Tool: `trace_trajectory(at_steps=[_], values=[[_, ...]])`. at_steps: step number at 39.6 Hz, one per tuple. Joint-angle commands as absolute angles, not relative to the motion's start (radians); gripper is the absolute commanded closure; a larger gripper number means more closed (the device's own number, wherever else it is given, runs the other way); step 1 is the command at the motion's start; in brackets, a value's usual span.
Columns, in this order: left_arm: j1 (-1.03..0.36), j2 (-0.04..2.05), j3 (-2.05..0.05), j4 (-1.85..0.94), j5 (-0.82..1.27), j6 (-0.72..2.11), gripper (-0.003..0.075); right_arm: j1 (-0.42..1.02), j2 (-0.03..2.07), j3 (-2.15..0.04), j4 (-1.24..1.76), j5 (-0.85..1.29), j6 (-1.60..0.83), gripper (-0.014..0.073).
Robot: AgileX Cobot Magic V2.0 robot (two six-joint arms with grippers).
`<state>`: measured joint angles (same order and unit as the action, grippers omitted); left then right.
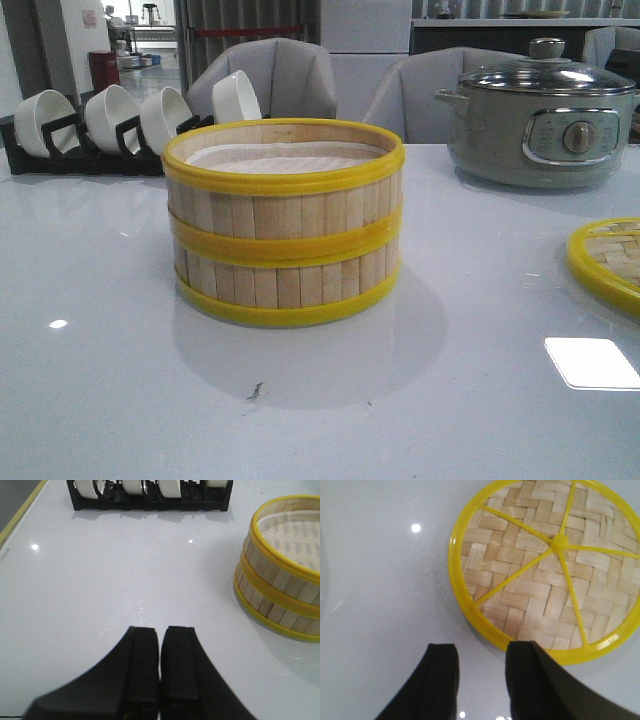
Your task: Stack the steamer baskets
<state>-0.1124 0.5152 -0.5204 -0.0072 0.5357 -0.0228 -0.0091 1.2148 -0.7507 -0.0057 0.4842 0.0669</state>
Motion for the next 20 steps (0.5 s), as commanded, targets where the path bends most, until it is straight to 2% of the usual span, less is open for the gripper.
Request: trace_trajectory(at_steps=[1,11,20], values=[[-0.11,0.518,-0.551,-0.008,0.451,-0.028,0.0623,-0.019,1.269,-0.839,-0.022,0.423,0.059,0.0242],[-0.11,0.518,-0.551,-0.008,0.451,-0.028,0.0623,-0.096,1.477,-1.073,-0.022,0.559,0.059,0.0242],[-0.11,0.518,-0.551,-0.008,0.451,-0.028,0.0623,-0.147,1.623,-1.197,-0.048,0.631,0.059,0.0242]])
